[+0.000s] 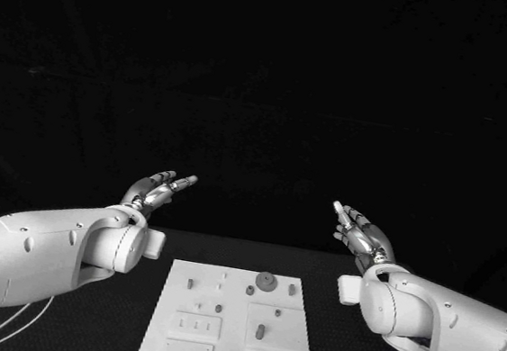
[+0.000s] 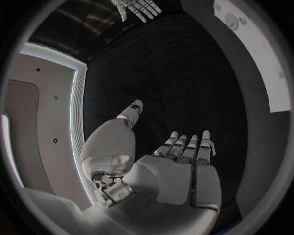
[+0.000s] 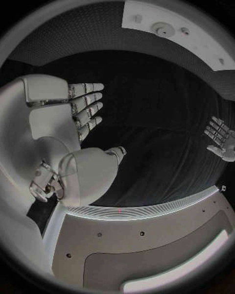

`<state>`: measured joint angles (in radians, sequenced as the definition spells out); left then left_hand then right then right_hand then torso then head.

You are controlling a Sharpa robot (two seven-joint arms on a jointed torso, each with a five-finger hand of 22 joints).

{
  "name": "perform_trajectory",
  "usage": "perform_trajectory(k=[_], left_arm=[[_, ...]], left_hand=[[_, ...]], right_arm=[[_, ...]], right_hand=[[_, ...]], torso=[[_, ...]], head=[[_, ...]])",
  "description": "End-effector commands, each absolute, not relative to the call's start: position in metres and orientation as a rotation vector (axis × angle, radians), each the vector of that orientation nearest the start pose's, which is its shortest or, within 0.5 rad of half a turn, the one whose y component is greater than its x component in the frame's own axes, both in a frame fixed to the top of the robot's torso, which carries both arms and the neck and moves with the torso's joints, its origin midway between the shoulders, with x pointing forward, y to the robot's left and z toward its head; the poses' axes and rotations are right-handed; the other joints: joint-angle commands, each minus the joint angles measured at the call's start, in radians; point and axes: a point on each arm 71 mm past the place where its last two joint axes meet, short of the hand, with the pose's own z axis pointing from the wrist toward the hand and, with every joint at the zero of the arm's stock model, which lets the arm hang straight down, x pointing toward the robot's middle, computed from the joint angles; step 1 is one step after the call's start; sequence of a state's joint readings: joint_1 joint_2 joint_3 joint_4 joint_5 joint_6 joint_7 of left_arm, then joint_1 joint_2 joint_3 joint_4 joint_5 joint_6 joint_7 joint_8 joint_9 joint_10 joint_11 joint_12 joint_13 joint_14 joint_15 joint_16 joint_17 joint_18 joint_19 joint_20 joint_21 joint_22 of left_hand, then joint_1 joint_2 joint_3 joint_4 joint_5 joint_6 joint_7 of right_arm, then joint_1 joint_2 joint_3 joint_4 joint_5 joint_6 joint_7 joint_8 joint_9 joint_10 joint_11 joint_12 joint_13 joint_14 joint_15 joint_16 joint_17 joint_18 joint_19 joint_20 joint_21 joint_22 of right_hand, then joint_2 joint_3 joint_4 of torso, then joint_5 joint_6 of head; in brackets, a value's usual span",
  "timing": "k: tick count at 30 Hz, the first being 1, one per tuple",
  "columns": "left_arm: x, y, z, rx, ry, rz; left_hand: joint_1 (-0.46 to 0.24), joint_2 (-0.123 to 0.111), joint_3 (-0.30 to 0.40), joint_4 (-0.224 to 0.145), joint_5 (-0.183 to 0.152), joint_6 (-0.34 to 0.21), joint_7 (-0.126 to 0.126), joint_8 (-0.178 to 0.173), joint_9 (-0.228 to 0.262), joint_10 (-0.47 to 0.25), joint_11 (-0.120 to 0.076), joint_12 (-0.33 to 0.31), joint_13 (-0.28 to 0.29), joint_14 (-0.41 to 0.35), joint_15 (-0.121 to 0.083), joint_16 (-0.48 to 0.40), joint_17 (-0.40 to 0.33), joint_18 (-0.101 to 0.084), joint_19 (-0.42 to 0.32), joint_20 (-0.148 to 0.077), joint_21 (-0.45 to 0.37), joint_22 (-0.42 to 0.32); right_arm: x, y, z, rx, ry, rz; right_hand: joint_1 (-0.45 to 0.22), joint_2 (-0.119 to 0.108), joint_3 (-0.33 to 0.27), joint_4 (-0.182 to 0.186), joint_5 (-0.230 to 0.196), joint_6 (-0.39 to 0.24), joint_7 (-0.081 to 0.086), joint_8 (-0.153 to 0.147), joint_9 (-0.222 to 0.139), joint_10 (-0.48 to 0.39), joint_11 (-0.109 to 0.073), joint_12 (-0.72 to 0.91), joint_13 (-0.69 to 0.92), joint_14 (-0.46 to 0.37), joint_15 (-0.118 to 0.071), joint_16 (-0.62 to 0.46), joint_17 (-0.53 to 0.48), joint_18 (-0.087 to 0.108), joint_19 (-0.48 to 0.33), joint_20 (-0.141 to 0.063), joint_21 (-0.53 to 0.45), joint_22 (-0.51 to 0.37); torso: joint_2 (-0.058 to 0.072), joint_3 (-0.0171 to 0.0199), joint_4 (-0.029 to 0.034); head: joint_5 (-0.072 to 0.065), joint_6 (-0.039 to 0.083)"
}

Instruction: Assemble the parts on the task board

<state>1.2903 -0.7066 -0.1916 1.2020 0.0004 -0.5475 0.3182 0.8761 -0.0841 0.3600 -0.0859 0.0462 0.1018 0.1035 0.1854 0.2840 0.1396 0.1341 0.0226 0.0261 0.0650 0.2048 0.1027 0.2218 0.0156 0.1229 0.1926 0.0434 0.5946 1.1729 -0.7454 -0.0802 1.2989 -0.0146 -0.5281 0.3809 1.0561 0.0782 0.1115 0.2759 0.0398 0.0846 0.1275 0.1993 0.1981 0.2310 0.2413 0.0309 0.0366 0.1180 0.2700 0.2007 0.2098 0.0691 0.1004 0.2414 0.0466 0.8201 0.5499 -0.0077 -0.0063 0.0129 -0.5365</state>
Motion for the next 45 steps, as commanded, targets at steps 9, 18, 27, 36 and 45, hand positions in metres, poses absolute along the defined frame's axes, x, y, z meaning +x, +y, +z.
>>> perform_trajectory(k=[9,18,27,36,45], left_arm=[[0.563,0.267,-0.196,-1.156,1.525,-1.070],[0.562,0.267,-0.196,-1.141,1.528,-1.097],[0.560,0.266,-0.195,-1.071,1.585,-1.131],[0.550,0.264,-0.195,-0.946,1.682,-1.150],[0.538,0.266,-0.188,-0.926,1.662,-1.178]], left_hand=[[0.012,0.001,0.007,-0.001,0.003,0.002,0.009,0.006,0.007,0.010,0.005,0.005,0.002,0.006,0.010,0.010,0.016,-0.016,0.005,0.004,0.007,0.022],[0.022,0.026,0.002,-0.029,0.005,0.102,0.075,0.109,0.134,0.196,0.042,0.053,0.036,0.245,0.045,0.226,0.339,0.008,0.211,-0.001,0.079,0.328],[0.106,0.075,0.089,-0.156,0.012,0.445,0.112,0.256,0.230,0.682,0.061,0.235,0.120,0.643,-0.016,0.349,0.373,0.100,0.574,-0.059,0.135,0.259],[0.176,0.083,0.195,-0.199,0.008,0.652,0.070,0.268,0.201,0.904,0.004,0.248,0.140,0.854,-0.101,0.366,0.390,0.120,0.803,-0.106,0.134,0.195],[0.209,0.063,0.193,-0.200,0.008,0.682,0.070,0.244,0.193,0.948,-0.006,0.216,0.149,0.881,-0.104,0.357,0.426,0.101,0.840,-0.133,0.127,0.194]], right_arm=[[0.552,-0.268,-0.213,1.106,1.669,1.273],[0.563,-0.281,-0.206,0.775,1.708,1.031],[0.565,-0.278,-0.205,0.517,1.744,0.872],[0.563,-0.263,-0.207,0.197,1.807,0.702],[0.559,-0.238,-0.197,-0.070,1.773,0.627]], right_hand=[[0.179,-0.038,-0.007,-0.007,0.008,0.047,0.141,0.082,0.070,0.104,0.015,0.029,0.017,0.067,0.019,0.091,0.081,0.033,0.067,0.012,0.028,0.236],[0.321,-0.115,-0.011,-0.037,0.008,0.220,0.140,0.264,0.217,0.375,0.012,0.103,0.058,0.255,0.023,0.235,0.194,0.079,0.221,0.005,0.067,0.493],[0.434,-0.148,-0.021,-0.038,0.009,0.396,0.122,0.315,0.234,0.566,-0.008,0.174,0.087,0.454,-0.023,0.304,0.217,0.145,0.394,0.005,0.087,0.453],[0.526,-0.128,-0.048,-0.012,0.007,0.575,0.085,0.344,0.251,0.751,-0.074,0.219,0.117,0.647,-0.099,0.349,0.242,0.193,0.605,-0.002,0.098,0.380],[0.604,-0.112,-0.091,0.000,0.009,0.659,0.056,0.333,0.259,0.855,-0.110,0.219,0.126,0.828,-0.174,0.407,0.287,0.193,0.798,-0.059,0.156,0.371]], torso=[[0.000,-0.0005,0.0000],[0.000,0.0000,-0.0015],[0.002,-0.0006,-0.0012],[0.004,-0.0002,0.0000],[0.031,0.0033,0.0005]], head=[[0.000,0.000],[0.005,-0.020],[0.004,-0.023],[0.008,-0.036],[0.015,-0.067]])
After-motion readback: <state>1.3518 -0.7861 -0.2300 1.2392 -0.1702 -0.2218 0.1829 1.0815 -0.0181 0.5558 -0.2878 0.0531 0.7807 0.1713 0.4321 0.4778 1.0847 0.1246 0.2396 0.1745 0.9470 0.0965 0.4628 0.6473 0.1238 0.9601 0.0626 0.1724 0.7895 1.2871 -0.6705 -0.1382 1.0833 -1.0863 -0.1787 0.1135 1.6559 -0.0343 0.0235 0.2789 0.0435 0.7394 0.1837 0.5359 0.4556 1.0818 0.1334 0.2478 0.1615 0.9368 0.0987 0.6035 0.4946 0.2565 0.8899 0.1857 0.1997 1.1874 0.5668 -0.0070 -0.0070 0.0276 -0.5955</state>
